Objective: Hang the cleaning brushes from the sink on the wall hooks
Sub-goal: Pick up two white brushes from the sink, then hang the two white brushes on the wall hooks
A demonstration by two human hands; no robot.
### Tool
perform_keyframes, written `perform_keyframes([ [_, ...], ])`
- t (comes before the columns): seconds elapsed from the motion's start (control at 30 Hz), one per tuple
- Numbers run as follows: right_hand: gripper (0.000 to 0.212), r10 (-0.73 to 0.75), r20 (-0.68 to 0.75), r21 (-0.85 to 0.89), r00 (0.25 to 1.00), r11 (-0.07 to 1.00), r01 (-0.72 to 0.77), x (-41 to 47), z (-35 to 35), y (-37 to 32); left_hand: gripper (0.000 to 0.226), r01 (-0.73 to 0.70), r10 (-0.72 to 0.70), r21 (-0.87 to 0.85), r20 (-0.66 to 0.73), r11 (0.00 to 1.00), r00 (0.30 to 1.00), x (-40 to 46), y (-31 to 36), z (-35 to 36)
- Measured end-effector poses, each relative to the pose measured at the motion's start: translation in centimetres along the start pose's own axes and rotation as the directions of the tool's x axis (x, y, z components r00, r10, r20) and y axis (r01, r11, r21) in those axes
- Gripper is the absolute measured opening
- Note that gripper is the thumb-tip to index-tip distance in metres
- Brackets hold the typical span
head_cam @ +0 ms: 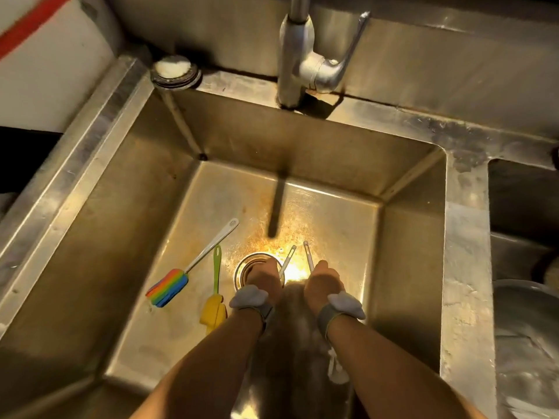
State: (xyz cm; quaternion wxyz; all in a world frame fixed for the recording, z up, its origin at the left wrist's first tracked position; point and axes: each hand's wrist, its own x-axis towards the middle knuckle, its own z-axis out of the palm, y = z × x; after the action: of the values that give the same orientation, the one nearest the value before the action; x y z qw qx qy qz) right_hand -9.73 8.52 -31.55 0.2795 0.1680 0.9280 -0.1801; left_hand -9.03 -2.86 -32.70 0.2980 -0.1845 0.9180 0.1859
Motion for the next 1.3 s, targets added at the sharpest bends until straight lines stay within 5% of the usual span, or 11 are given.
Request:
perform_keyframes([
  [0.2,0.018,0.036,-0.122,0.031,0.992,0.999,-0.032,0.1,1.3,-0.1,0.009,0.001,0.000,-0.068,0.008,0.998,1.000,0.0,-0.7,0.3],
  [0.3,0.024,0.048,0.008,0.057,0.999,0.997,-0.048,-0.1,-0.1,-1.1,0.013,-0.011,0.014,-0.208,0.015,0.978,1.000,-0.7,-1.0,-1.2],
  [0.43,0.019,-0.111,-0.078,0.167,0.991,0.978,0.123,-2.2,-3.9,-2.8,0.020,-0.018,-0.033,-0.357,-0.136,0.934,0.990,-3.0,-0.4,-4.9],
  [0.63,0.020,-0.331,-0.243,0.400,0.912,0.822,0.406,-6.1,-10.0,-8.2,0.020,-0.132,-0.093,-0.697,-0.276,0.705,0.957,-8.1,-0.8,-13.1],
  [0.77,0.017,-0.458,-0.229,0.463,0.859,0.725,0.510,-10.8,-14.7,-14.0,0.023,-0.197,-0.169,-0.842,-0.319,0.502,0.933,-12.6,-1.9,-20.8],
  [0.97,0.022,-0.620,-0.274,0.592,0.735,0.494,0.637,-19.7,-21.8,-22.5,0.023,-0.371,-0.237,-0.850,-0.474,0.374,0.848,-21.1,-3.6,-31.9],
  [1.3,0.014,-0.667,-0.471,0.584,0.578,0.256,0.771,-27.9,-31.2,-31.8,0.026,-0.596,-0.292,-0.729,-0.682,0.336,0.670,-29.2,-5.2,-44.1],
])
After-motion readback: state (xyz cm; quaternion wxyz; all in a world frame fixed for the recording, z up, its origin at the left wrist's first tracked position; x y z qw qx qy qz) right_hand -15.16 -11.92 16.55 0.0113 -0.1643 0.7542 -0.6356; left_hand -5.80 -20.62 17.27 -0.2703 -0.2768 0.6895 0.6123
